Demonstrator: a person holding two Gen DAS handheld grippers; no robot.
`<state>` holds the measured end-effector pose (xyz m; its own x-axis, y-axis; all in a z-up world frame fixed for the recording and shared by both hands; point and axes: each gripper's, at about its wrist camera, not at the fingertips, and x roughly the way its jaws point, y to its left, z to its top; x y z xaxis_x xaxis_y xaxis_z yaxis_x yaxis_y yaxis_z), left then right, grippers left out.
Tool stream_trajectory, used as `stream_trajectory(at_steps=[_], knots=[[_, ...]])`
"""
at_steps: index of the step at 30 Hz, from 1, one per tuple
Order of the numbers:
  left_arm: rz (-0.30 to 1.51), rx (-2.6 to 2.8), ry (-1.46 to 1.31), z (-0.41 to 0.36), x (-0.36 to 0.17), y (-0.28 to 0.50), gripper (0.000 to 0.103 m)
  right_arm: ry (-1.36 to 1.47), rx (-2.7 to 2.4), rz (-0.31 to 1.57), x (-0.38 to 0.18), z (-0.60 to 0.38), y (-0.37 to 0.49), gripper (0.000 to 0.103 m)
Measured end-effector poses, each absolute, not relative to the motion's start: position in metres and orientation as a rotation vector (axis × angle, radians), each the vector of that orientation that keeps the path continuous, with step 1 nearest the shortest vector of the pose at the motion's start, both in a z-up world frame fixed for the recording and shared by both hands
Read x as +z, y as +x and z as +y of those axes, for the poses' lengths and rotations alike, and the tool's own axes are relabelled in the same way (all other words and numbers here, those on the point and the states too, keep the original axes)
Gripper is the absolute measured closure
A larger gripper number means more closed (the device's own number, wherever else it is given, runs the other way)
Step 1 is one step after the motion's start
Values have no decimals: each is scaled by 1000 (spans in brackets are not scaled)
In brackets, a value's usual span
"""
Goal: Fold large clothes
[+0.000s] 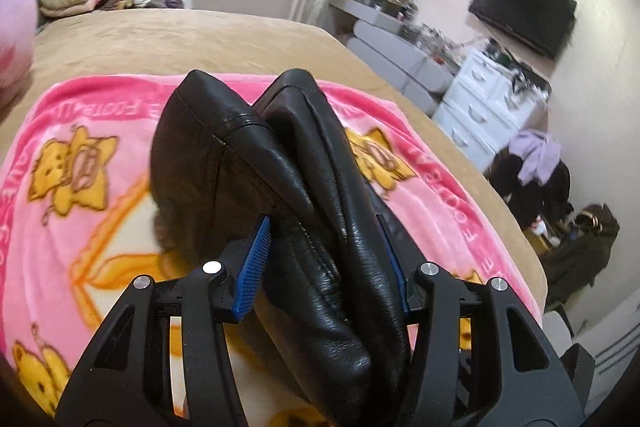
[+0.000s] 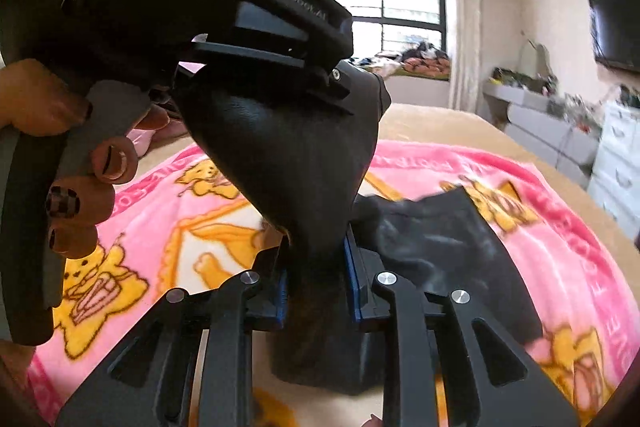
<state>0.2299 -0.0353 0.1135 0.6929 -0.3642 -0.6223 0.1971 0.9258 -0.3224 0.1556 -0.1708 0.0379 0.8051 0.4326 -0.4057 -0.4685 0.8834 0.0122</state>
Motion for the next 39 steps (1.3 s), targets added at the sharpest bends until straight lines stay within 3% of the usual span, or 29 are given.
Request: stream_trajectory(at_steps=[5,10,18,20,22,26,28,29,33,34,36,39], knots=[[779,-340,-203,-74,103,241,57,-2,458,461,29,-210,160,83],[813,-413,-242,-98,97,250,44,194,479,573,16,-245,175,83],[812,-258,-278,-44,68,239,40,706,508,805,-35,-301,198,80],[863,-207,-304,-25,42,241,40,753,521,833,-40,-302,199,73],[967,-191,-359,-10,5,245,40,772,530,849,-40,-303,200,54],[979,-186,-337,-11,-12,243,40,741,517,823,-17,-300,204,33],[974,-196,-346,-10,-11,243,40,723,499,778,4,-303,213,7],[974,-197,-346,-10,-10,244,40,687,473,774,17,-304,224,6],[964,-197,-337,-12,-11,241,40,530,426,892,39,-291,275,7],[962,-198,-335,-12,-11,241,40,503,435,931,35,-286,286,25],[961,-200,-344,-10,-10,240,40,374,505,968,37,-263,300,78],[915,-224,-378,-5,7,232,38,281,567,891,58,-249,296,80]])
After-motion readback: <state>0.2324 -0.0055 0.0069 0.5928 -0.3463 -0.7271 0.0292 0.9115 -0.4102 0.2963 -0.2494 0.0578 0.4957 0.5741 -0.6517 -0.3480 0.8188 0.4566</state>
